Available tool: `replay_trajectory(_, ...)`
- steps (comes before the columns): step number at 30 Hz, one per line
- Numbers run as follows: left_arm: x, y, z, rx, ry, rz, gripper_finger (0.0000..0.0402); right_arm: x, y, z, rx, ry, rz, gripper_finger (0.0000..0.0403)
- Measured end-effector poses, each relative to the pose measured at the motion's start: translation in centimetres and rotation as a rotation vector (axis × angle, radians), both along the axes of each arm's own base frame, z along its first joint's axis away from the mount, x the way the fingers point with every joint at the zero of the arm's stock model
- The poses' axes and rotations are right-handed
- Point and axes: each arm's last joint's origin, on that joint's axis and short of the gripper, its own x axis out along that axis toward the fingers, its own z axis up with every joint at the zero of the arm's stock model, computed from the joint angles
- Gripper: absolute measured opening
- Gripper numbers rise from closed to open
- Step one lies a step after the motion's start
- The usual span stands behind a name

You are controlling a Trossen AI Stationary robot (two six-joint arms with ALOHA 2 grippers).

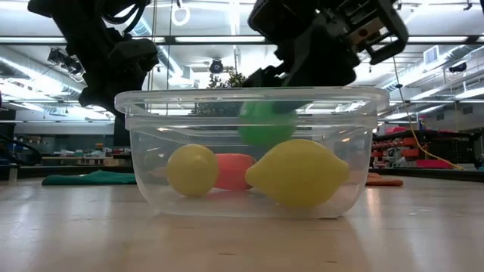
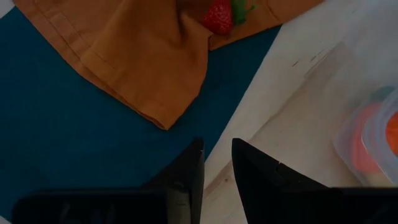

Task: Pick and placing Produce into tupperware
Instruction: Put the pear into the transparent bin

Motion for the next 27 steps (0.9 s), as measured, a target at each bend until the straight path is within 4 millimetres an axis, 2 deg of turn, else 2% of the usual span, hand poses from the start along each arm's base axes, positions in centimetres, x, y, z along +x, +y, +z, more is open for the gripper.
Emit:
replay_trajectory(5,0.03,0.0,0.01,0.0,-0.002,0.0,0.0089,0.31,0.09,-0.5,0.008,-0.008,0.006,0.0179)
replay_trajectory(27,0.01,0.04,0.02,0.017,-0.001,-0.001,0.0078,1.05,-0.45,0.12,0.01,-0.131,0.068,0.0185)
